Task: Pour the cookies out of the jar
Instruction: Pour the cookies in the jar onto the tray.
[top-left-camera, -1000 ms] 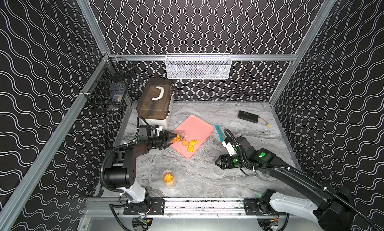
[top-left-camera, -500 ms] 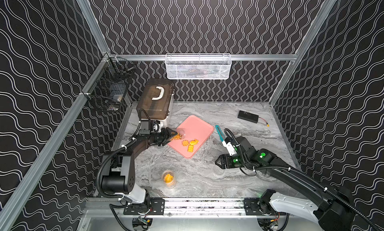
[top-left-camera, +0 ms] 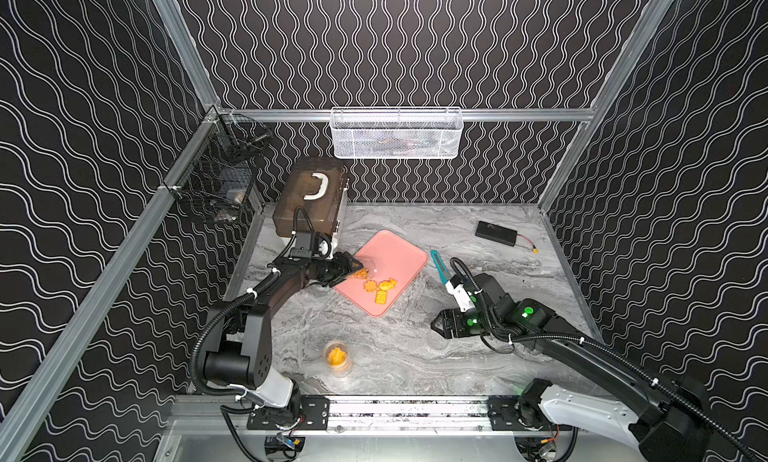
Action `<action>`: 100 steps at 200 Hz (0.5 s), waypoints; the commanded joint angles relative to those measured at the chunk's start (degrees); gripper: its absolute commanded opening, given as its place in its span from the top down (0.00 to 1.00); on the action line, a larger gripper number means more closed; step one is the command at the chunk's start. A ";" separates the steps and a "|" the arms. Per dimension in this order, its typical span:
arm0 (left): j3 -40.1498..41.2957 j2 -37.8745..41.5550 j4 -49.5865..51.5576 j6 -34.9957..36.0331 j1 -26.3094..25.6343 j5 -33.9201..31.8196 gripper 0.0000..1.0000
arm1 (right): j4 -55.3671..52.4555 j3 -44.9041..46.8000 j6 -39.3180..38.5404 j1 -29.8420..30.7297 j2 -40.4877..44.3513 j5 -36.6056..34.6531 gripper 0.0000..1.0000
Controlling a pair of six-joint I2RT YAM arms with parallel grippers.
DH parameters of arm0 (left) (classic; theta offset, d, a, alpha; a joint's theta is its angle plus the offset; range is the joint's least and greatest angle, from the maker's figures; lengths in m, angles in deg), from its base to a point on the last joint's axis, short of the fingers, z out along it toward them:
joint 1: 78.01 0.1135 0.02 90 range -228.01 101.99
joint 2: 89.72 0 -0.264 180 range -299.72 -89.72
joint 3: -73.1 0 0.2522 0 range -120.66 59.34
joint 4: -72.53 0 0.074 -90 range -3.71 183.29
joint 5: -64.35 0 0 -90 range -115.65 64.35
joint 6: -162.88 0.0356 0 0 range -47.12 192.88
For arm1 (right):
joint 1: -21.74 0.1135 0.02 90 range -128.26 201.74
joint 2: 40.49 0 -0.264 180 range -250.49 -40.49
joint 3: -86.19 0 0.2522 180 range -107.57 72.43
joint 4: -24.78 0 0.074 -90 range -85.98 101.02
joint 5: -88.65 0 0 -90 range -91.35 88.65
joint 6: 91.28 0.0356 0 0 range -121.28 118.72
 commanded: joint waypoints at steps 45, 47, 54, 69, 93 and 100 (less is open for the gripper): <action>-4.09 -4.51 1.91 2.87 -2.38 -2.10 0.54 | 0.34 -0.61 0.89 0.08 0.37 -0.10 0.22; -4.25 -4.57 2.21 3.08 -2.38 -2.51 0.54 | 0.27 -0.61 0.89 0.08 0.42 -0.12 0.22; -4.95 -4.60 3.90 4.14 -2.59 -4.60 0.55 | 0.16 -0.51 0.73 0.04 0.63 -0.28 0.22; -5.30 -4.00 4.67 5.16 -3.09 -6.27 0.54 | -0.06 -0.48 0.53 0.08 0.77 -0.55 0.22; -5.47 -4.49 4.26 4.49 -3.09 -4.71 0.55 | 0.67 -0.16 0.70 0.08 0.32 -0.15 0.22; -5.49 -4.67 4.17 4.50 -3.09 -4.63 0.54 | 0.77 -0.30 0.77 0.08 0.07 0.09 0.22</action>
